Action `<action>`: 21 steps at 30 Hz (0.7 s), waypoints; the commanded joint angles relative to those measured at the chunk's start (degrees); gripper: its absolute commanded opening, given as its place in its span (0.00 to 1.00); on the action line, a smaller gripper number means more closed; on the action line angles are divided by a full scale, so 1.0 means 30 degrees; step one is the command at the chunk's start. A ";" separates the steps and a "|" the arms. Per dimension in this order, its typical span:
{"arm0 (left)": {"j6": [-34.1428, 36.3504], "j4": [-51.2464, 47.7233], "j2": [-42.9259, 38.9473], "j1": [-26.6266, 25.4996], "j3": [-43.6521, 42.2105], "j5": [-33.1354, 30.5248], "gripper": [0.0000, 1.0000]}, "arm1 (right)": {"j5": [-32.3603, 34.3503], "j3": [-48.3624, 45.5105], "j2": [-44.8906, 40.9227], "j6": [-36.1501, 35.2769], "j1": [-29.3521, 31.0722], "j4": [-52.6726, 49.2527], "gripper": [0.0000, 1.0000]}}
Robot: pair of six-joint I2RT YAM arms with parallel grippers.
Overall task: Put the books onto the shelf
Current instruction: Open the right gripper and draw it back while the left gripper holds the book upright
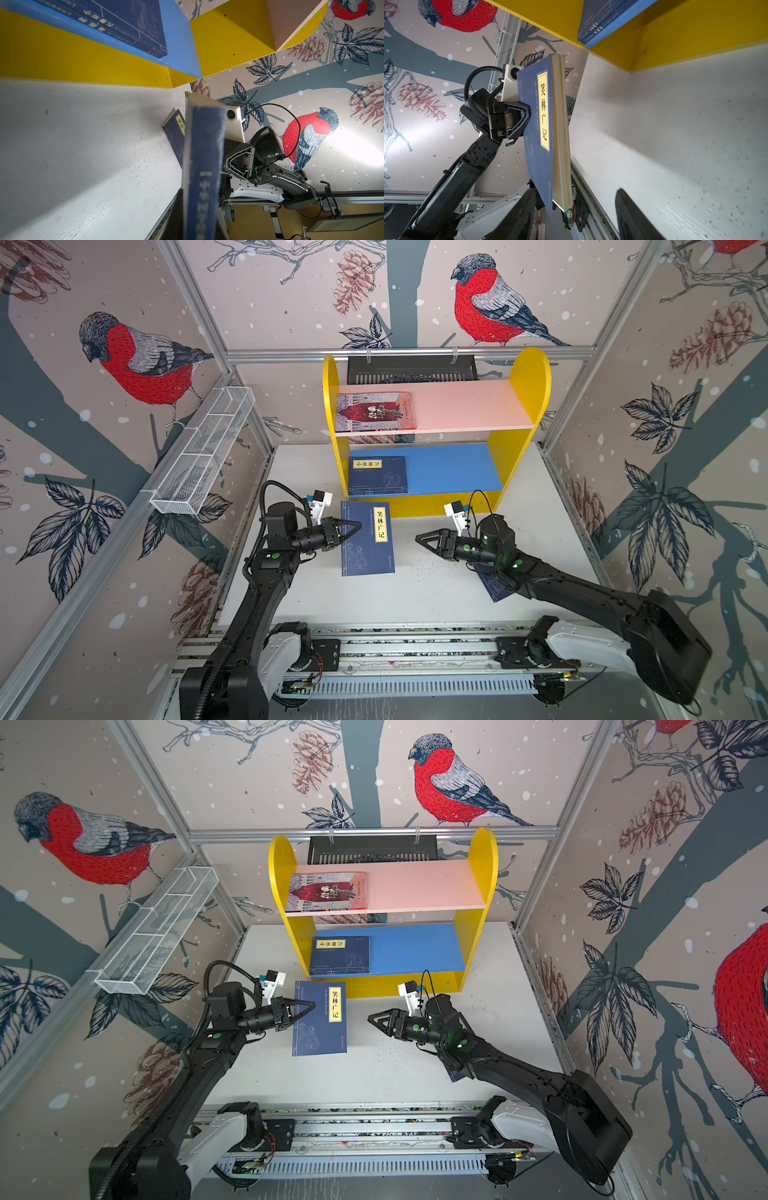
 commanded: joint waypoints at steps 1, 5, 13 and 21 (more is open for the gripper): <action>-0.1235 0.2003 -0.0423 -0.0007 0.0334 -0.0365 0.00 | 0.1357 -0.0194 -0.0367 0.0941 0.0441 0.2000 0.65; -0.1896 0.2339 -0.1097 0.0031 0.0430 -0.2479 0.00 | 0.3010 -0.0570 -0.0297 0.1679 0.1714 0.3884 0.69; -0.3883 0.3522 -0.1963 0.0170 0.0446 -0.5064 0.00 | 0.5359 -0.0415 0.1701 0.2945 0.4219 0.7242 0.70; -0.5659 0.4834 -0.3169 0.0196 -0.0288 -0.6674 0.00 | 0.5942 0.0404 0.5261 0.4051 0.5454 1.1177 0.71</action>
